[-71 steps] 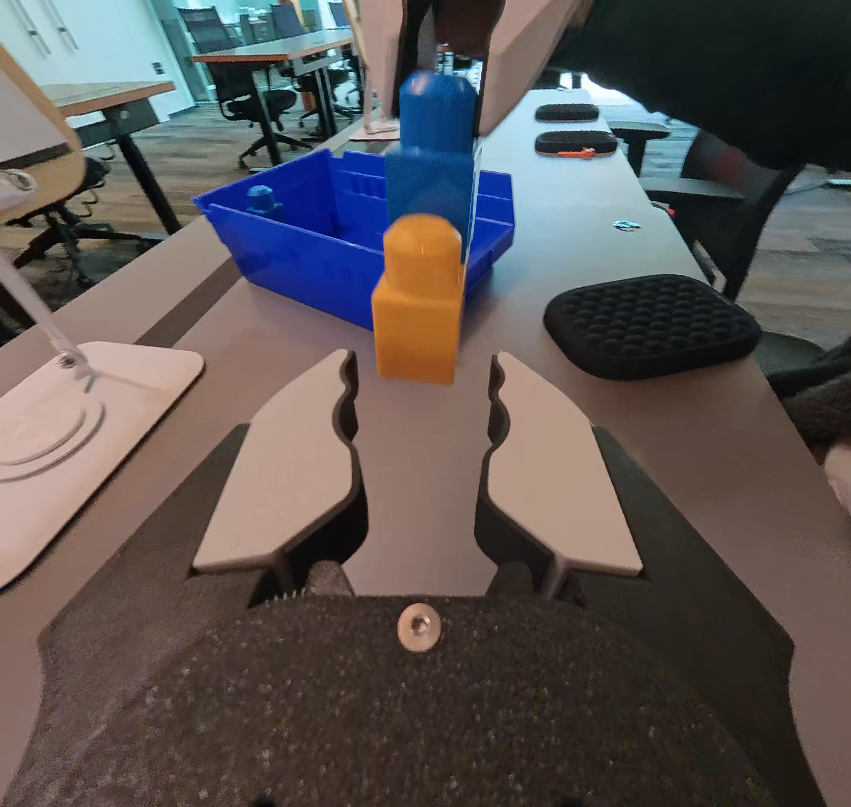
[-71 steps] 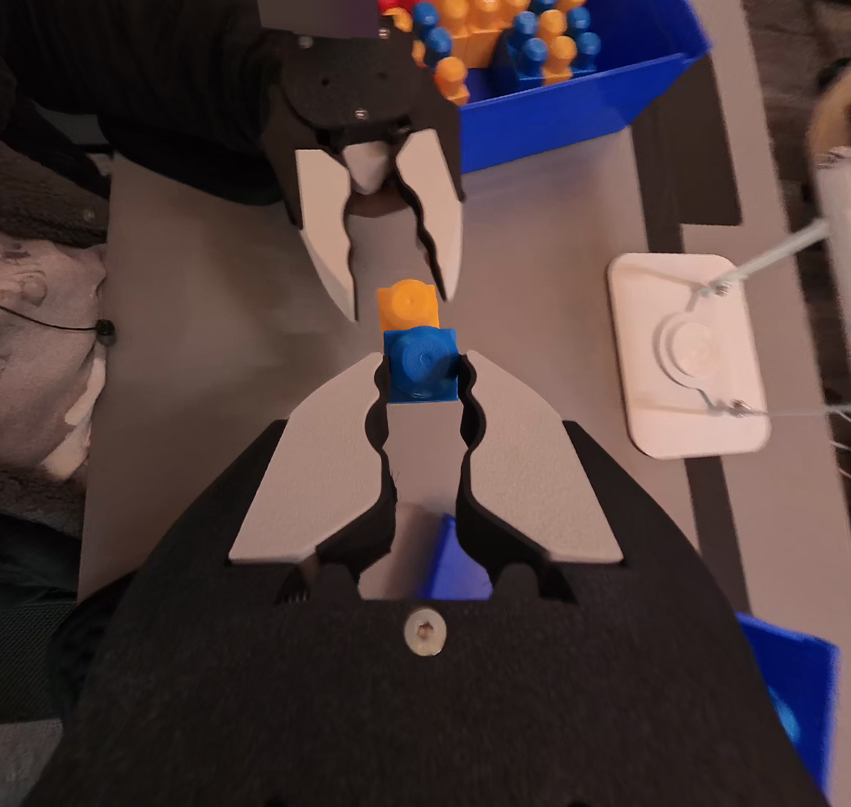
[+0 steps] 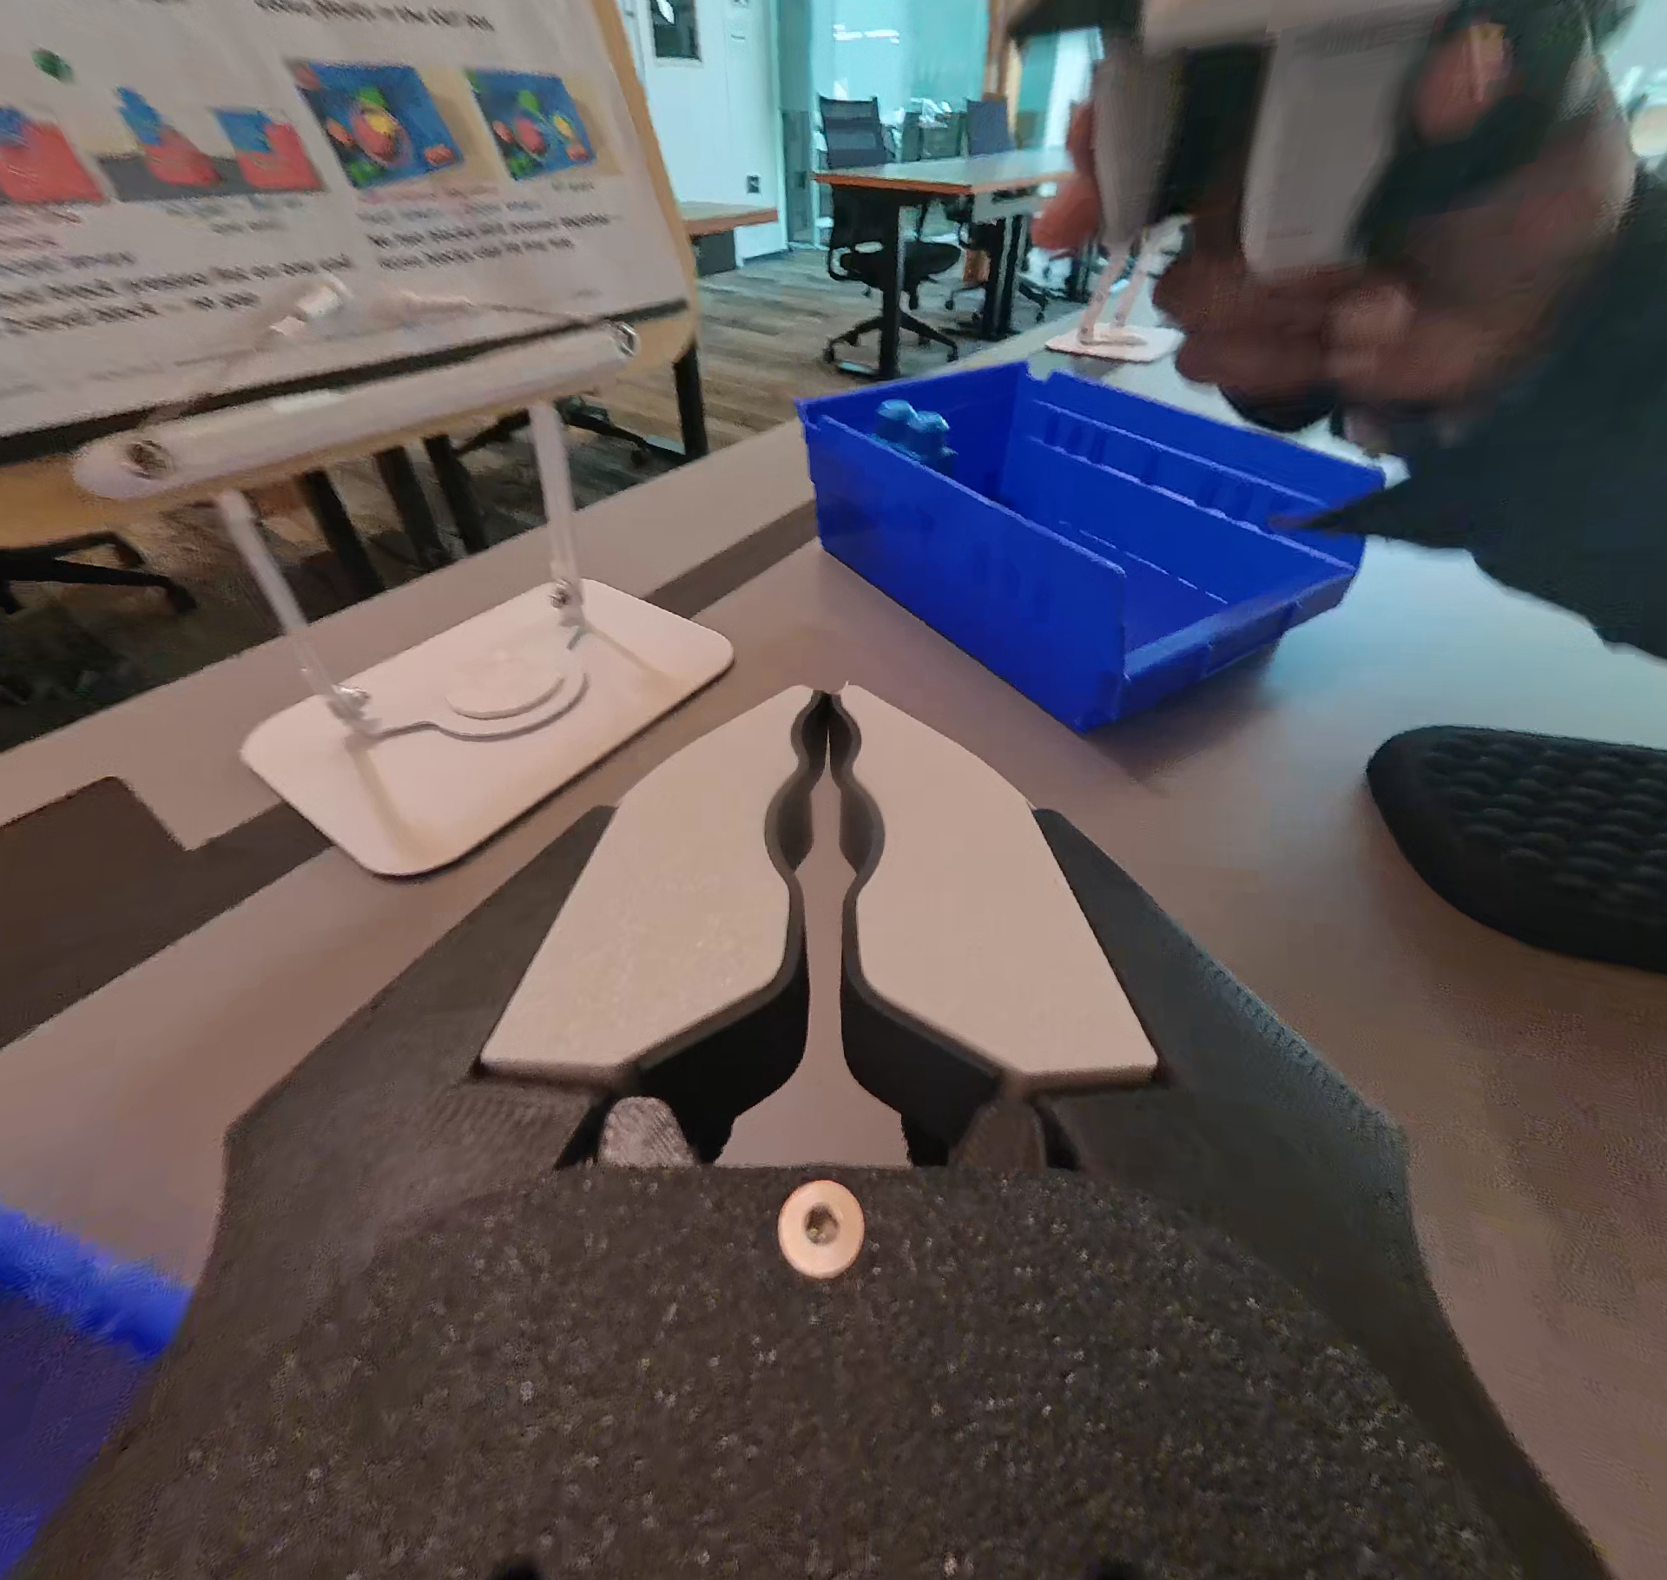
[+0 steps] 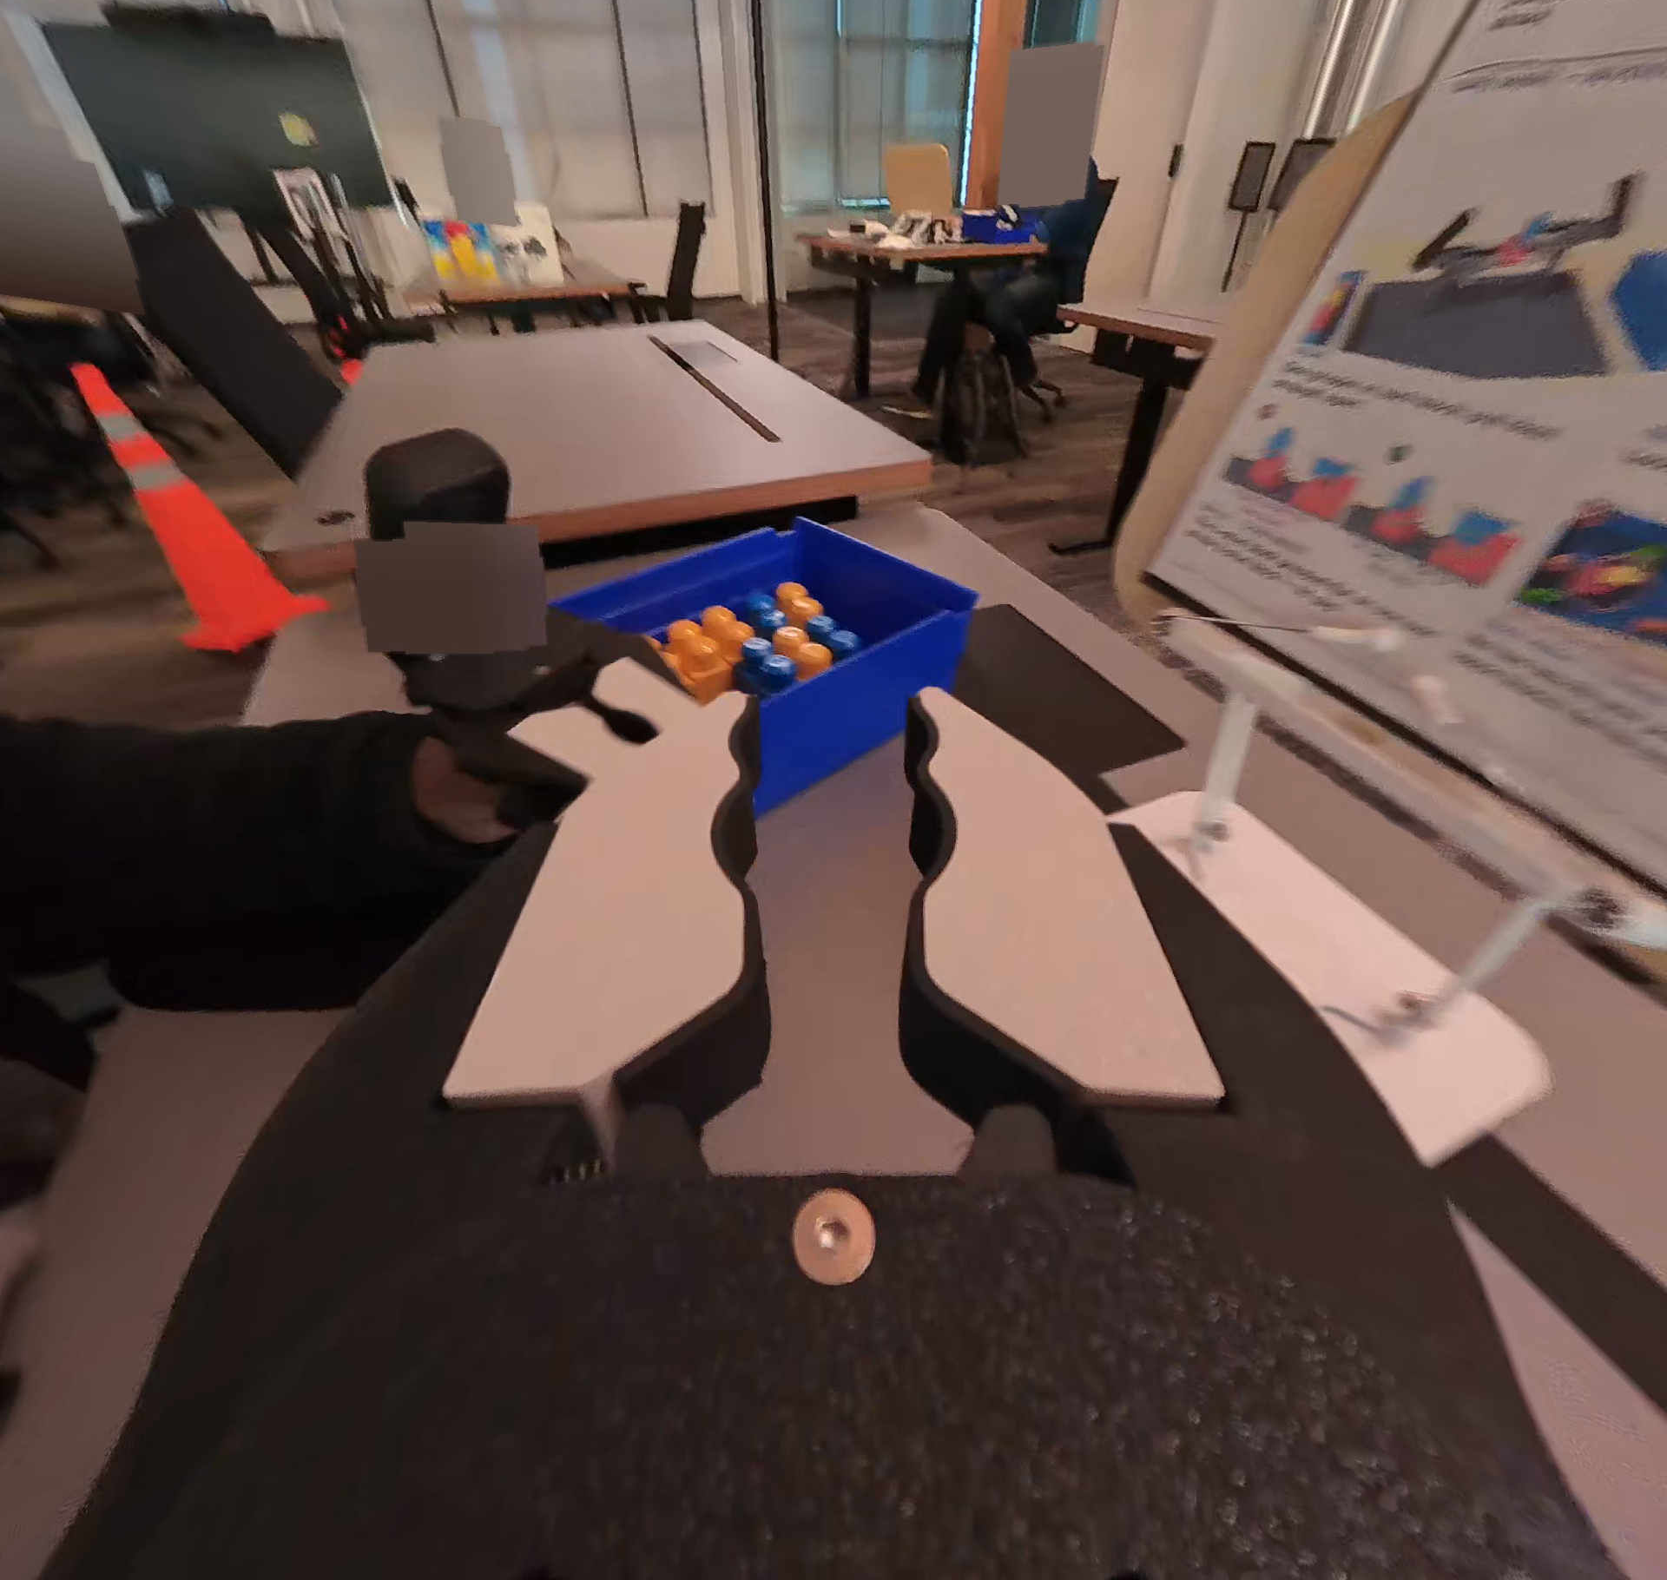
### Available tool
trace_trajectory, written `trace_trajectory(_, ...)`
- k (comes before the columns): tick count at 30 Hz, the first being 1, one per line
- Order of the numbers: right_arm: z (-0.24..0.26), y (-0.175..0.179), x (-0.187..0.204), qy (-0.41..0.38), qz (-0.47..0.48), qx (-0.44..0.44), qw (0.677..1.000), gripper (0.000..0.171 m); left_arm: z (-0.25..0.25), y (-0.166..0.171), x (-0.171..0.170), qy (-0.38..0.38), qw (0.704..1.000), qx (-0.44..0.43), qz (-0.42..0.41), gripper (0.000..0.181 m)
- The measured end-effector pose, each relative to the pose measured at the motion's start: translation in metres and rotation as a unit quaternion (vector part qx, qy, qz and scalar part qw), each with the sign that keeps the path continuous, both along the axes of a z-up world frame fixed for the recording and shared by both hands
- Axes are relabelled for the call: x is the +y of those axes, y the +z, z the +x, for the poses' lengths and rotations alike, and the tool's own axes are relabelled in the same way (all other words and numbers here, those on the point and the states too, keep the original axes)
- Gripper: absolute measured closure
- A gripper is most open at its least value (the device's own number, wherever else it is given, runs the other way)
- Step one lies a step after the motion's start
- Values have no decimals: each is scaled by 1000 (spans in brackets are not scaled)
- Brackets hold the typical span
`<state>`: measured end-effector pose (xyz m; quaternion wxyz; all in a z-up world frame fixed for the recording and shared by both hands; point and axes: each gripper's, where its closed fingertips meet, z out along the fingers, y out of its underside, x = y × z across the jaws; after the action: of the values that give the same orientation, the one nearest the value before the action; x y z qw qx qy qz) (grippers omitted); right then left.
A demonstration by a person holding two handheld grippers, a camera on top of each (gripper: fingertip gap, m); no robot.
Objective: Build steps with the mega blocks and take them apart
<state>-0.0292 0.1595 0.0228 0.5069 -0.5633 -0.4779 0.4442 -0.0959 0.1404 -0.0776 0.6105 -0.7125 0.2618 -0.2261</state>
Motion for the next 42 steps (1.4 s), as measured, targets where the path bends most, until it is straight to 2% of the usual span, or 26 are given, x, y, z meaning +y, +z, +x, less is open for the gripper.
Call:
trace_trajectory(5,-24,-38,-37,25,3,47,999,142,-58,46,-7,35,997,-67,15,181)
trace_trajectory(10,-24,-76,-37,41,-56,61,996,146,-155,63,-14,129,988,-82,8,177)
trace_trajectory(14,-21,-85,-34,49,-58,45,996,147,-210,31,-16,184,980,42,-69,167)
trace_trajectory(17,-20,-85,-38,57,-46,44,996,148,-234,-6,-18,170,959,162,-159,161)
trace_trajectory(20,-21,-90,-41,61,-29,28,997,149,-247,-41,-16,137,926,261,-236,157)
trace_trajectory(24,-23,-98,-45,65,-18,8,998,149,-261,-82,-9,89,867,402,-282,152)
trace_trajectory(26,-23,-102,-46,68,-17,0,998,149,-273,-96,-2,91,836,447,-304,149)
trace_trajectory(28,-23,-105,-46,71,-19,-3,997,149,-279,-103,4,91,822,462,-321,146)
trace_trajectory(33,-22,-106,-45,77,-26,-4,997,149,-286,-104,17,90,814,467,-335,144)
trace_trajectory(39,-22,-109,-44,79,-31,-8,996,149,-290,-115,17,80,802,458,-376,145)
trace_trajectory(42,-21,-110,-44,79,-30,-11,996,149,-284,-113,19,80,813,437,-376,151)
